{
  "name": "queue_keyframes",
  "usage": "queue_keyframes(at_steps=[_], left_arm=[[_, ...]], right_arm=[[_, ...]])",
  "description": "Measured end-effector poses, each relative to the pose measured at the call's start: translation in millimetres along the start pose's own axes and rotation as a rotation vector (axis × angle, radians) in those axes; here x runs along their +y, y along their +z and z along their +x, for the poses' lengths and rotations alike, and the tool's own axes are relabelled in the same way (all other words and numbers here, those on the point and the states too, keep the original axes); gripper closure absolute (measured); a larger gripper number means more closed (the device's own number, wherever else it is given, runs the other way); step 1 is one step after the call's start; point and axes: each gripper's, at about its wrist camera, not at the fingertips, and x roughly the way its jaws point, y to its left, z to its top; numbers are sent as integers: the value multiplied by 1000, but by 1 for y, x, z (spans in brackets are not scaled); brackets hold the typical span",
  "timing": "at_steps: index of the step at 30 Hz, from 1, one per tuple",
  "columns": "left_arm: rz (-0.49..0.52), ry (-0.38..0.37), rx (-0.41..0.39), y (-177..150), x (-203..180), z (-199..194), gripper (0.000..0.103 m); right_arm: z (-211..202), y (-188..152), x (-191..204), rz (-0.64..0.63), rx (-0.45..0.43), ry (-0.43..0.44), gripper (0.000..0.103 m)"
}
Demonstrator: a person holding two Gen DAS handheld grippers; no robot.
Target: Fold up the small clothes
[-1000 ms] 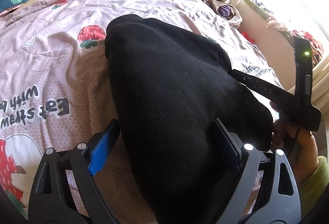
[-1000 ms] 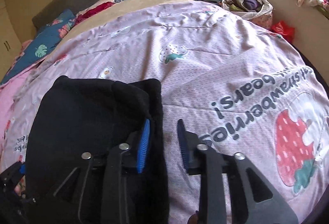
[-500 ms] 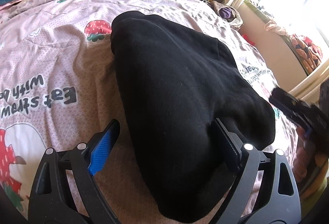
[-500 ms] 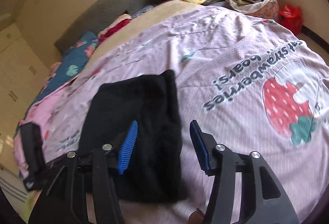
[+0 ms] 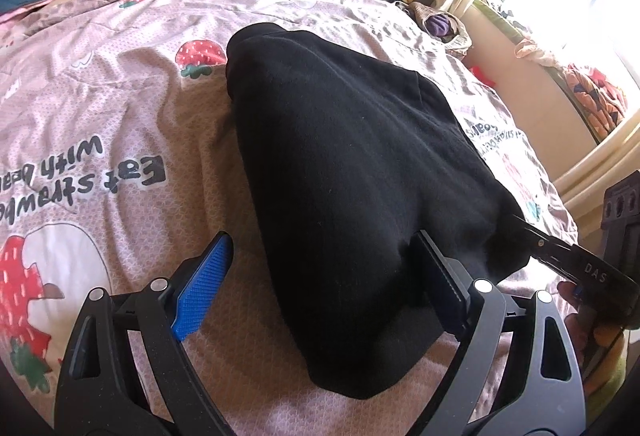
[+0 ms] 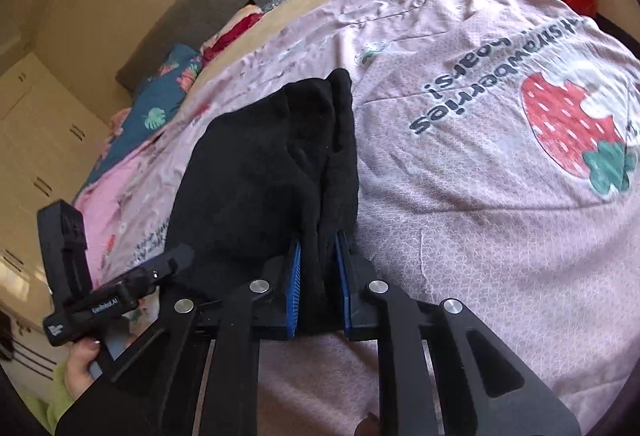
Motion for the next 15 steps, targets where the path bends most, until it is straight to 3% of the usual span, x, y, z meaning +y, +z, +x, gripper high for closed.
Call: queue_keyframes(at_steps=[2,6,8,12,15], left_arm=[[-1,-7,4,-2,0,0,21],[4,3,2,-4,-2,-3,21],[0,0,1,-4,-1,-5,21],[0,0,0,-6,-2,-10,21],[2,-4,0,-8,-4,-16,12]], right_arm=[[4,-4,1,-21,5,-65,84],[4,-12,7,-69,5,-162,55],[0,-15,7,-73,-8,-176,49],[-12,-20,6,-71,-49,-204,28],[-23,-24,6,-60,-73,-207,20]])
